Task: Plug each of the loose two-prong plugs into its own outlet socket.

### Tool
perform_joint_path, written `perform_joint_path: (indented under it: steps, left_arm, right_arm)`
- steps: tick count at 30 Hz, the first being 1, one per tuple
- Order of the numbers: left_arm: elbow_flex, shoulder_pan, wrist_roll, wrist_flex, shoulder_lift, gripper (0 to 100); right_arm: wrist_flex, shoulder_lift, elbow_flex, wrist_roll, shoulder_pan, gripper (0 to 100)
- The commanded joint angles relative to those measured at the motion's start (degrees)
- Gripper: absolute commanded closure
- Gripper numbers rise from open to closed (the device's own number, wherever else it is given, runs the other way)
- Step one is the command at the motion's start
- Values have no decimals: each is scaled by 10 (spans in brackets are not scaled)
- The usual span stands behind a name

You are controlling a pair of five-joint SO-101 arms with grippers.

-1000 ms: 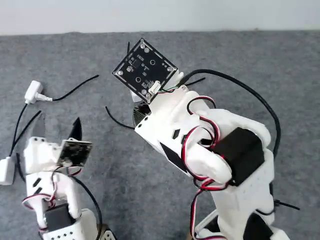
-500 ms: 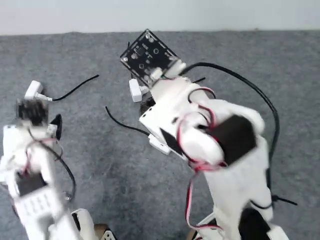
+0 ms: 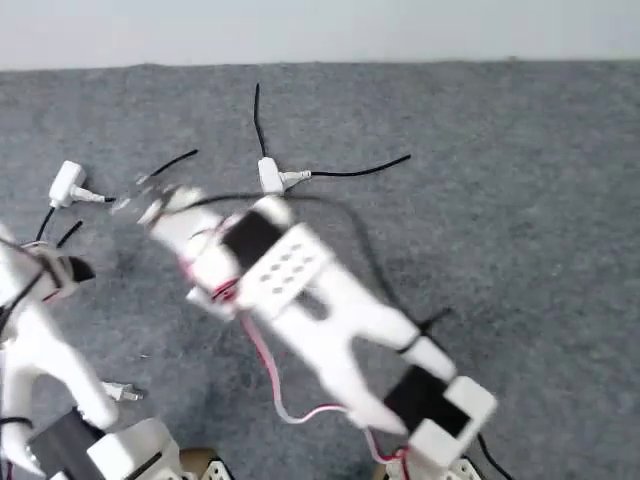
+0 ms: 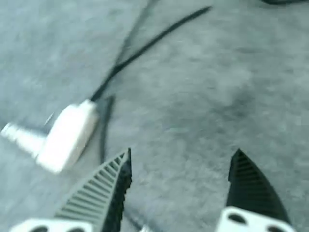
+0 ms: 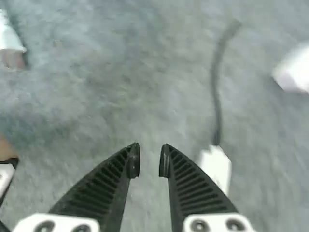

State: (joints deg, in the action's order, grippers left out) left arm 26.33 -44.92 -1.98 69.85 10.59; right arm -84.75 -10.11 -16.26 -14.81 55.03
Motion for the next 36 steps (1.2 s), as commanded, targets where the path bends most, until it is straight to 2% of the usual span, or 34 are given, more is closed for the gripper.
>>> perform_joint_path:
  steps: [1,7,12,15,19,24,28,31,36]
  left_arm:
    - [-50,-78,-22,72,45,689]
    - [-52,-204,-18,91,134,689]
    - [-52,-305,40,90,212,689]
    - [-44,-329,56,93,245,689]
    - [17,-286,74,93,262,689]
    - [109,-149,75,172,262,689]
    - [134,-91,101,164,262,689]
    - [167,-69,142,164,264,689]
    - [250,-49,210,138,266,689]
  right_arm:
    - [37,-39,-4,-29,67,912]
    - [52,-73,-5,-55,119,911]
    - [56,-69,-19,-53,115,911]
    - [46,-67,-19,-49,94,911]
    - [18,-33,-20,-25,36,911]
    - [-27,92,-19,-21,-82,911]
    - [-54,187,-14,-21,-162,911]
    - [-39,219,13,-22,-189,911]
    - [32,221,80,-22,-188,911]
